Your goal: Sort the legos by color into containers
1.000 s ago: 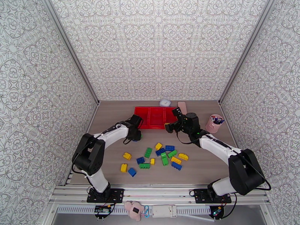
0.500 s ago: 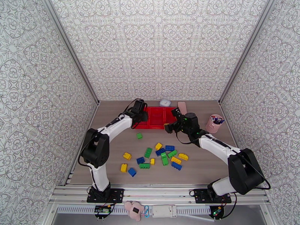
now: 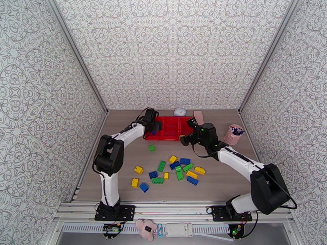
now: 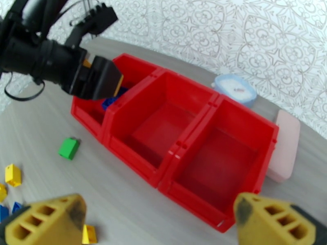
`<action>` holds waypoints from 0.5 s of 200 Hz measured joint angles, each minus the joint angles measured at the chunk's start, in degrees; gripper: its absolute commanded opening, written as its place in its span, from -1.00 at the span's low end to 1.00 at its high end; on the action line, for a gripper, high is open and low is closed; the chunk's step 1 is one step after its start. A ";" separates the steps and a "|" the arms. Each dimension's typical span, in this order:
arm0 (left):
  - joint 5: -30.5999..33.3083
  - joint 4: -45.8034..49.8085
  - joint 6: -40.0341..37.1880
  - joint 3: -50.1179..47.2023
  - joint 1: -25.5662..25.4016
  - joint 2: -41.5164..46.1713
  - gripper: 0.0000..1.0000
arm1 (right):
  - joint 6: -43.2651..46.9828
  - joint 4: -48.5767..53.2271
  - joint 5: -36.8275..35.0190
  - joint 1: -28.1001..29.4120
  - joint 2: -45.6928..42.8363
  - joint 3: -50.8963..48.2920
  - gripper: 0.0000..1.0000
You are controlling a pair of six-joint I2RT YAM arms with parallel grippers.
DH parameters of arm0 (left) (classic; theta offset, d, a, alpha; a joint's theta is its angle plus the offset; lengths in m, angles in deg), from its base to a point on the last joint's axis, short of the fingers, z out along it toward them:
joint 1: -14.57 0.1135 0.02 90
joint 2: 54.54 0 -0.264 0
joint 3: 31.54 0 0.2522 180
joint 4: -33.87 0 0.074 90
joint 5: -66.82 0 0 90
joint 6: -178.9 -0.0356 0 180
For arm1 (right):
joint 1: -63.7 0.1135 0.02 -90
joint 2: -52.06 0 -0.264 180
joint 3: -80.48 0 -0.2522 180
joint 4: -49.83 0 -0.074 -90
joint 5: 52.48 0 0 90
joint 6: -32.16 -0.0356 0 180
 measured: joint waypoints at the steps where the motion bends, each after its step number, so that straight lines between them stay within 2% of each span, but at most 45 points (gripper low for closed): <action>1: 0.00 -0.11 0.00 -0.17 0.00 0.31 0.67 | 0.04 0.15 -0.04 0.09 0.02 0.04 1.00; 14: -0.02 -1.18 -0.09 -2.32 0.00 3.80 0.83 | 0.20 2.29 -0.66 1.31 0.48 1.05 1.00; 32: 0.00 -3.74 -0.57 -5.88 0.00 9.25 0.92 | 0.61 5.27 -1.84 3.61 1.88 3.08 1.00; 67: -0.59 -7.41 -0.76 -10.60 0.44 16.44 0.96 | 1.22 13.31 -4.02 9.40 5.73 7.21 1.00; 100: -1.55 -8.74 -0.52 -12.83 2.51 18.21 0.95 | 1.22 23.41 -7.15 14.43 11.76 13.70 0.99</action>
